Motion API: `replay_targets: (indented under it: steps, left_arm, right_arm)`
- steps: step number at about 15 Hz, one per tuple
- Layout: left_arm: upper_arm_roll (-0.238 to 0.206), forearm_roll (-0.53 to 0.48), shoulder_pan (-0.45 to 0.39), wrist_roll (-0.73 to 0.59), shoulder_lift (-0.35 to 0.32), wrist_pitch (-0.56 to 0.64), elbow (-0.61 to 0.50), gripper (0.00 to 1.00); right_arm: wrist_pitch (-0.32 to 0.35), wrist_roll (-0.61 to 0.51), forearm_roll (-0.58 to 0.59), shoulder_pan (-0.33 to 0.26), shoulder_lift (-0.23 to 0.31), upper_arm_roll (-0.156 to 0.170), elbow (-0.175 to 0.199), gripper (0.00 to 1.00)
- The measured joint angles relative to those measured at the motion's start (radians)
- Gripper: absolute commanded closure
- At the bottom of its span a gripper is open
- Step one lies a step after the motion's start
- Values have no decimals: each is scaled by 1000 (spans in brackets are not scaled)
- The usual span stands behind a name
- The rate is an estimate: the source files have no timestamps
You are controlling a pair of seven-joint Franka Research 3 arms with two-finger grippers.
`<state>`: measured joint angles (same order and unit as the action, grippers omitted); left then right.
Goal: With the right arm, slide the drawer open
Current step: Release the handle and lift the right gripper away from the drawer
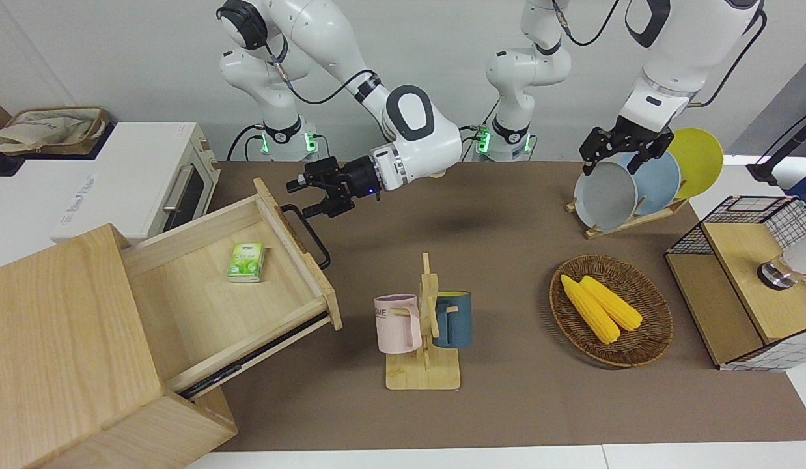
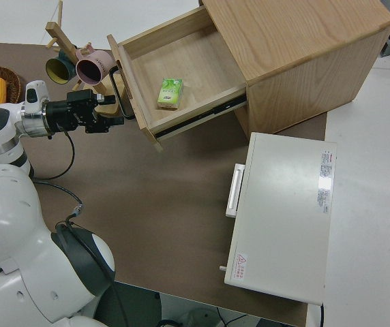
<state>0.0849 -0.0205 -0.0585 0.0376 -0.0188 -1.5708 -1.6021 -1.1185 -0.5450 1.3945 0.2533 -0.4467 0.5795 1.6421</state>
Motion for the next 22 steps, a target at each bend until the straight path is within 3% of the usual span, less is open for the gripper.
replay_targets:
  steps: [7,14,19,22]
  left_arm:
    - [0,0,0,0,0,0,0,2]
    - [0,0,0,0,0,0,0,5]
    - [0,0,0,0,0,0,0,2]
    - [0,0,0,0,0,0,0,5]
  right_arm:
    - [6,4,0,2,0,5,0,15]
    - [16,5,-61,4,5,43,-10,15]
    - [-4,5,-153,11,10,58,-66,15]
    - [-43,5,-238,10,15,55,-125,15]
